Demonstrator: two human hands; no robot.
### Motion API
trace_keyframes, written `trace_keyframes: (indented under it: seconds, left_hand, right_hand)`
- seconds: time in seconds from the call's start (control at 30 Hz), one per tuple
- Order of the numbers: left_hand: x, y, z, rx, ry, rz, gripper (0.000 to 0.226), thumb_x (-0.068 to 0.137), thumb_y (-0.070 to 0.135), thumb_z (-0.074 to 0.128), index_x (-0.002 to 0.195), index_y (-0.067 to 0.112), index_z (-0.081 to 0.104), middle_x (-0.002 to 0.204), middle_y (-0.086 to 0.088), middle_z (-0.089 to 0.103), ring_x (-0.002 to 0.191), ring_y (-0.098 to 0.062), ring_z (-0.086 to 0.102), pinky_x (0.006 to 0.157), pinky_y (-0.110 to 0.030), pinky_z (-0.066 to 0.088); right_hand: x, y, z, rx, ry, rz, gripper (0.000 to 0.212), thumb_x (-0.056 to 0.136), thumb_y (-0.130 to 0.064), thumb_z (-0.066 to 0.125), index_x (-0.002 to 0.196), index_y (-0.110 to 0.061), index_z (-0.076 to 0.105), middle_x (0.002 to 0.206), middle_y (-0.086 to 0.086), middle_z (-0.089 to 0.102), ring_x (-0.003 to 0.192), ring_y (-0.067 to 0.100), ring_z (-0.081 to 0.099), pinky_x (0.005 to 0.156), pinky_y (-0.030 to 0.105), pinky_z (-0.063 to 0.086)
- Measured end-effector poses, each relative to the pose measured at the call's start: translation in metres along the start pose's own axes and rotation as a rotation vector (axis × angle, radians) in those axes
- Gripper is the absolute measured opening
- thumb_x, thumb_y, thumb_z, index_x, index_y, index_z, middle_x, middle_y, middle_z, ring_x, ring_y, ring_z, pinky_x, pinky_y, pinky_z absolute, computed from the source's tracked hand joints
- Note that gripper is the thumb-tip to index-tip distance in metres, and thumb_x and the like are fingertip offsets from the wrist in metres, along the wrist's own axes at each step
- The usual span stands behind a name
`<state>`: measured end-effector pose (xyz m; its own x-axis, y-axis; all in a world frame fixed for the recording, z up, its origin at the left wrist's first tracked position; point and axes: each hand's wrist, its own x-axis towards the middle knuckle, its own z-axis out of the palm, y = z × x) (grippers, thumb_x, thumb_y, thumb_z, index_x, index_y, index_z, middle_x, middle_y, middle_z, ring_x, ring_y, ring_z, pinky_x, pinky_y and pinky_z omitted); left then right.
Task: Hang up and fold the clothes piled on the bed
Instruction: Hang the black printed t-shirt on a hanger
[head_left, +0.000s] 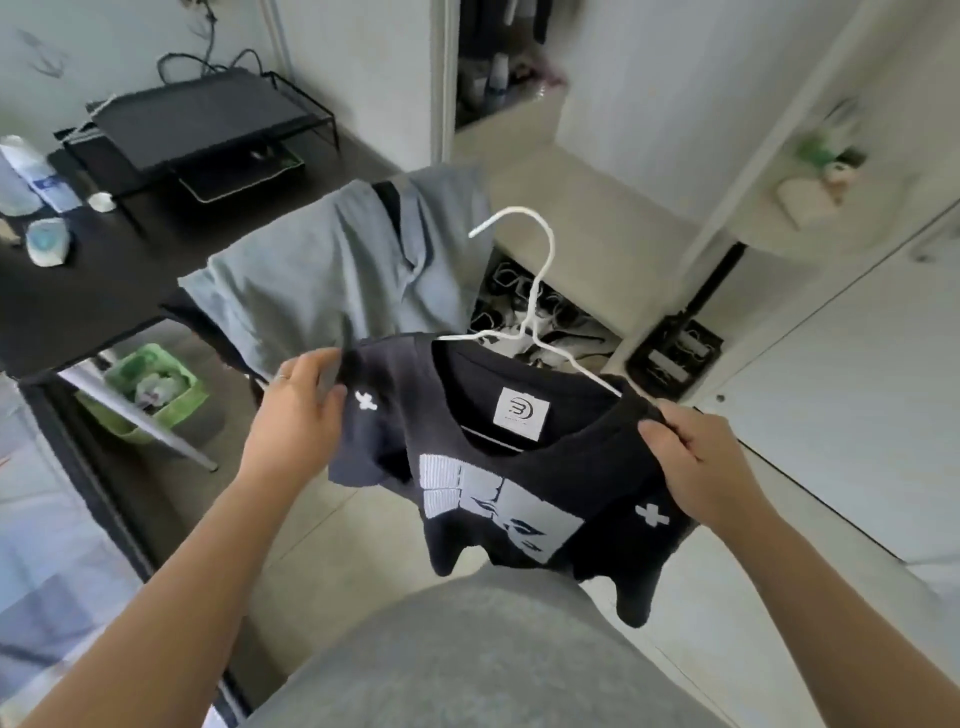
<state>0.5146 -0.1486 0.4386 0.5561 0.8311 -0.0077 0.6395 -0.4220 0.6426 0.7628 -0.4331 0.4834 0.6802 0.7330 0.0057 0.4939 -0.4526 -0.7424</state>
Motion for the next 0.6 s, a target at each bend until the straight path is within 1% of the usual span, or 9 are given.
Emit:
trace_keyframes:
  seconds: [0.07, 0.17, 0.23, 0.33, 0.4, 0.47, 0.5, 0.53, 0.6]
  left_hand:
    - [0.021, 0.035, 0.032, -0.028, -0.081, -0.013, 0.044, 0.098, 0.02, 0.057, 0.141, 0.022, 0.049, 0.134, -0.008, 0.054, 0.121, -0.029, 0.053, 0.097, -0.041, 0.044]
    - [0.035, 0.086, 0.078, -0.102, -0.282, 0.036, 0.037, 0.099, 0.022, 0.059, 0.136, 0.024, 0.054, 0.127, 0.0, 0.061, 0.113, -0.014, 0.056, 0.094, -0.028, 0.041]
    - [0.039, 0.116, 0.102, -0.126, -0.434, 0.085, 0.029, 0.099, 0.023, 0.059, 0.128, 0.027, 0.058, 0.119, 0.008, 0.064, 0.109, -0.01, 0.061, 0.093, -0.028, 0.046]
    - [0.044, 0.154, 0.121, -0.179, -0.618, 0.13, 0.021, 0.1, 0.028, 0.058, 0.119, 0.035, 0.062, 0.113, 0.019, 0.065, 0.106, -0.002, 0.062, 0.094, -0.027, 0.05]
    - [0.046, 0.174, 0.129, -0.192, -0.689, 0.172, 0.02, 0.098, 0.035, 0.06, 0.119, 0.038, 0.061, 0.114, 0.021, 0.065, 0.106, 0.003, 0.061, 0.094, -0.027, 0.051]
    - [0.044, 0.188, 0.136, -0.212, -0.742, 0.201, 0.026, 0.094, 0.043, 0.065, 0.12, 0.041, 0.06, 0.115, 0.023, 0.065, 0.106, 0.006, 0.06, 0.094, -0.026, 0.051]
    - [0.043, 0.194, 0.139, -0.223, -0.765, 0.206, 0.031, 0.092, 0.046, 0.068, 0.121, 0.043, 0.058, 0.117, 0.025, 0.064, 0.108, 0.008, 0.058, 0.093, -0.024, 0.051]
    - [0.043, 0.199, 0.141, -0.236, -0.788, 0.208, 0.037, 0.089, 0.049, 0.07, 0.123, 0.045, 0.056, 0.12, 0.026, 0.062, 0.11, 0.009, 0.056, 0.092, -0.021, 0.049]
    - [0.045, 0.207, 0.146, -0.277, -0.813, 0.213, 0.055, 0.084, 0.052, 0.073, 0.132, 0.045, 0.048, 0.126, 0.03, 0.056, 0.113, 0.014, 0.051, 0.087, -0.008, 0.043]
  right_hand:
    - [0.009, 0.022, -0.025, 0.093, 0.058, 0.097, 0.04, 0.095, -0.028, 0.05, 0.068, 0.0, 0.041, 0.059, 0.012, 0.039, 0.055, 0.016, 0.039, 0.058, 0.034, 0.03]
    - [0.019, 0.043, -0.045, 0.242, 0.092, 0.192, 0.045, 0.091, -0.037, 0.047, 0.08, 0.007, 0.045, 0.07, 0.027, 0.046, 0.064, 0.021, 0.044, 0.064, 0.037, 0.033]
    - [0.026, 0.051, -0.051, 0.376, 0.119, 0.264, 0.049, 0.088, -0.041, 0.047, 0.088, 0.008, 0.048, 0.079, 0.033, 0.052, 0.069, 0.023, 0.049, 0.069, 0.038, 0.037]
    - [0.046, 0.054, -0.055, 0.504, 0.159, 0.3, 0.045, 0.084, -0.048, 0.05, 0.083, -0.003, 0.047, 0.073, 0.016, 0.052, 0.069, 0.02, 0.05, 0.067, 0.039, 0.038]
    - [0.067, 0.05, -0.054, 0.555, 0.152, 0.266, 0.043, 0.085, -0.047, 0.051, 0.082, -0.004, 0.047, 0.074, 0.014, 0.05, 0.068, 0.019, 0.05, 0.066, 0.038, 0.038]
    - [0.091, 0.045, -0.051, 0.636, 0.125, 0.23, 0.035, 0.089, -0.04, 0.055, 0.087, -0.005, 0.055, 0.079, 0.018, 0.056, 0.072, 0.021, 0.057, 0.065, 0.035, 0.045]
    - [0.103, 0.042, -0.049, 0.672, 0.103, 0.216, 0.03, 0.09, -0.036, 0.056, 0.091, -0.007, 0.06, 0.083, 0.016, 0.061, 0.075, 0.02, 0.061, 0.066, 0.033, 0.049]
    - [0.116, 0.039, -0.047, 0.696, 0.081, 0.201, 0.026, 0.09, -0.034, 0.057, 0.094, -0.009, 0.063, 0.085, 0.012, 0.065, 0.079, 0.019, 0.065, 0.068, 0.031, 0.052]
    - [0.141, 0.032, -0.046, 0.705, 0.062, 0.166, 0.023, 0.09, -0.034, 0.06, 0.098, -0.013, 0.067, 0.087, 0.003, 0.068, 0.085, 0.019, 0.068, 0.072, 0.029, 0.055]
